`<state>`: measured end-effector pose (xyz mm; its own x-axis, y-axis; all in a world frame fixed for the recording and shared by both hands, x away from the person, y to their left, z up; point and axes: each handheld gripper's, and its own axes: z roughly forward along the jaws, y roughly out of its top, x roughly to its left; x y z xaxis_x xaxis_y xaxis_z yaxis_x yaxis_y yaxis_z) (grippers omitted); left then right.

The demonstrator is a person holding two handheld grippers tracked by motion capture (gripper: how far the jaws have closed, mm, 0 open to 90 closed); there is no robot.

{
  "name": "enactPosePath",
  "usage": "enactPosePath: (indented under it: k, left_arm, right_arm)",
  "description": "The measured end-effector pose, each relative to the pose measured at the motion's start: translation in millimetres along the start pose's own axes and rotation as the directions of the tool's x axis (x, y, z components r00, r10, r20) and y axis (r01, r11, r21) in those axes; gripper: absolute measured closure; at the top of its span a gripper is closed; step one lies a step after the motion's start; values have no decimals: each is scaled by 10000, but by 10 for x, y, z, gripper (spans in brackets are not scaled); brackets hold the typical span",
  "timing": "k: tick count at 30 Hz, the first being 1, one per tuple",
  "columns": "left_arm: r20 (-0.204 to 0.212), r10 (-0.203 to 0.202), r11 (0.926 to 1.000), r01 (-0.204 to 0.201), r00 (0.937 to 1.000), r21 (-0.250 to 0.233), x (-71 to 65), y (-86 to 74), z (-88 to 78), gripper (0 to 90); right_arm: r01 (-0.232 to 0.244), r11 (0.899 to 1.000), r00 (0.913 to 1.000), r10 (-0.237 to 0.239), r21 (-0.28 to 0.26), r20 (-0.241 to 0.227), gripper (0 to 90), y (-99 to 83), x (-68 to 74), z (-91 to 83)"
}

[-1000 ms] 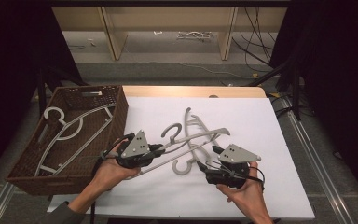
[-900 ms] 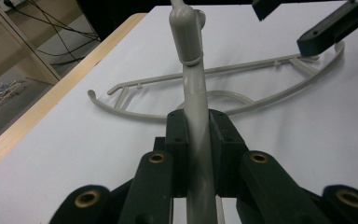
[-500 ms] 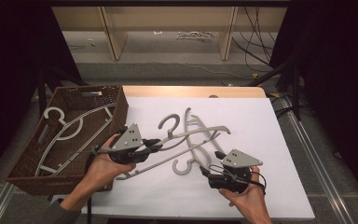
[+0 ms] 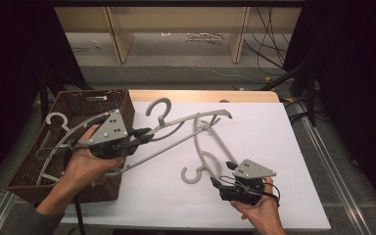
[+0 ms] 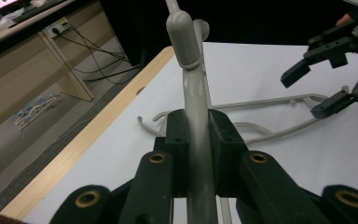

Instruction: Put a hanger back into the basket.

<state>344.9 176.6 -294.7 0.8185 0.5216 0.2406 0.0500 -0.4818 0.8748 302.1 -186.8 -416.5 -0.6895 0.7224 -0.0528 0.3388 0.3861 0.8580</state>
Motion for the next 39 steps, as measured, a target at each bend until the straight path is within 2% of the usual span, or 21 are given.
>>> enactPosePath:
  k: [4,6,9,15,19,22,23,26,36,37,39]
  left_arm:
    - [-562,-25,10000,29,9984,87,138,-52,-120,795]
    - [-841,-227,9997,233,9962,60,224,-100,-180,795]
    - [-1140,-298,9995,308,9930,63,350,-180,-255,795]
    - [-1761,-533,9981,581,9829,222,543,-336,-369,795]
    - [-2090,-443,9976,544,9769,427,643,-410,-453,795]
    - [-2398,-394,9976,520,9700,467,720,-466,-530,795]
    - [-2385,-335,9982,441,9706,394,756,-486,-548,795]
    - [-2650,-503,9975,616,9629,346,835,-567,-640,796]
    - [-3226,-752,9952,915,9436,356,1026,-827,-843,796]
    - [-3423,-863,9939,1046,9356,353,1047,-862,-869,795]
    - [-3556,-927,9925,1149,9300,418,1075,-906,-891,795]
  right_arm:
    - [50,10000,10000,-50,18,-8,305,-6,0,1]
    - [38,10000,10000,-38,27,-6,305,-7,-1,2]
    - [13,10000,10000,-13,80,-58,305,-13,1,9]
    - [52,9999,9999,-51,117,-92,305,-12,10,17]
    - [37,9999,10000,-36,104,-88,305,-15,10,27]
    - [41,9999,9999,-40,124,-95,306,-14,11,30]
    - [46,9999,9999,-44,121,-94,306,-15,11,30]
    - [43,9999,9999,-42,125,-97,305,-18,9,30]
    - [52,9998,9999,-50,190,-108,305,-26,6,44]
    - [74,9998,9999,-72,196,-94,305,-25,5,46]
    - [34,9998,9999,-32,184,-125,294,-27,7,50]
